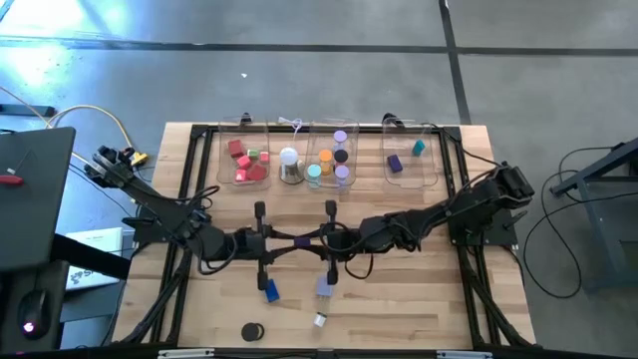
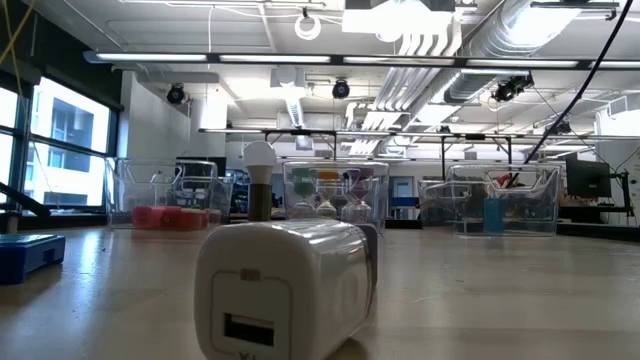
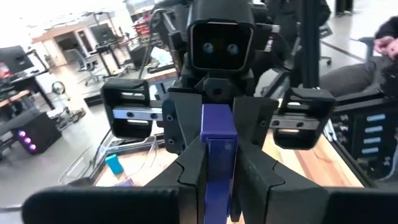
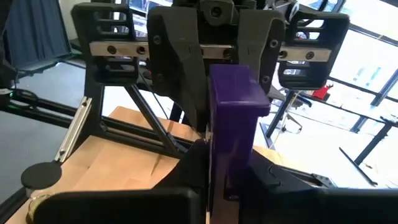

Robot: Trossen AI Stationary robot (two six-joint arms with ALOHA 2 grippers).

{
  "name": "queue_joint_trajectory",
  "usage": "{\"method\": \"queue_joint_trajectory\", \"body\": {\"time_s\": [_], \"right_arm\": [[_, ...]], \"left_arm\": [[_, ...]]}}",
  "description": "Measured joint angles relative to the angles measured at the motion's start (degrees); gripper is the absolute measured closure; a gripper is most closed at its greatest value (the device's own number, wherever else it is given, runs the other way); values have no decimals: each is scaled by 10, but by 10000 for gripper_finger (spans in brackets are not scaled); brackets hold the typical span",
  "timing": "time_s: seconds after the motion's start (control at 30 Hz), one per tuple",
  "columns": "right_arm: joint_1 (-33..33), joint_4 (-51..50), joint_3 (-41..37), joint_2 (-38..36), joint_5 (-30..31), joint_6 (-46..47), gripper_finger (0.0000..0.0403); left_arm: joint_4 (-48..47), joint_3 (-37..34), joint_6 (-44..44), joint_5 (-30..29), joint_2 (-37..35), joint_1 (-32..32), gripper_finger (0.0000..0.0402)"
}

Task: Pick & Place Office items
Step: Put the top blue digital clock into the right transparent bin

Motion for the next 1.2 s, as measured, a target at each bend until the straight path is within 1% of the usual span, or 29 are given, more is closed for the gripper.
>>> {"method": "queue_joint_trajectory", "body": {"time_s": [0.07,0.17,0.27,0.47,0.53,0.57,0.63,0.73,0.8,0.87,0.93,0.97,1.07,1.2], "right_arm": [[1,-3,0,0,-2,-6,366],[0,-8,1,-1,-6,-4,366],[1,-16,1,-1,-2,7,356],[1,-71,0,0,2,15,365],[1,-104,0,0,15,43,365],[1,-126,0,0,33,59,365],[1,-179,0,0,93,95,361],[1,-284,0,-1,229,183,358],[0,-377,-1,-11,309,242,360],[-10,-453,0,-21,354,312,363],[-21,-532,-1,-34,360,381,363],[-30,-555,-1,-37,358,412,362],[-63,-641,0,-38,343,476,358],[-120,-785,0,-43,343,562,363]], "left_arm": [[1,0,12,13,0,0,343],[2,0,26,15,0,0,333],[3,0,34,15,0,0,319],[10,0,39,15,2,0,277],[9,0,39,11,3,0,261],[9,0,38,11,3,0,254],[7,0,33,11,3,0,241],[5,0,28,3,3,0,230],[-6,0,27,-6,3,0,228],[-31,0,26,-6,3,0,228],[-53,0,19,-6,4,0,228],[-60,0,15,-6,4,0,228],[-79,0,3,-7,4,6,227],[-94,0,-4,-20,4,10,227]]}}
